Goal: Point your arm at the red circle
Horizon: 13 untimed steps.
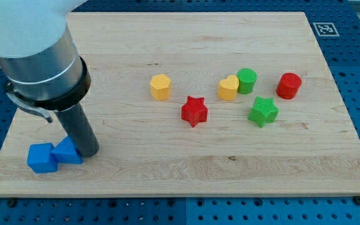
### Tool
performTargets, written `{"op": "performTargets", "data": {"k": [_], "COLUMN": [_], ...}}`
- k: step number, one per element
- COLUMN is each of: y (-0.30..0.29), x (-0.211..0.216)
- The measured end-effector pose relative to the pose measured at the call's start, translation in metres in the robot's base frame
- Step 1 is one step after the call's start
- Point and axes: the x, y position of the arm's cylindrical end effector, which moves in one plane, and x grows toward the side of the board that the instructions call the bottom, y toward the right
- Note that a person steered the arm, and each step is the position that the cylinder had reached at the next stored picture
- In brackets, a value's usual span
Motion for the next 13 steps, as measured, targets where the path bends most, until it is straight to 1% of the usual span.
{"op": "performTargets", "data": {"k": [1,2,3,5,6,7,8,9,10,11,13], "y": [-0.011,-0.002,-0.001,-0.001,0.041,0.068,0.075,0.161,0.271,0.311,0.312], "x": [0.0,-0.029,-0.088,-0.096,-0.104,-0.146,-0.206,-0.245,-0.248,-0.225,-0.168]}}
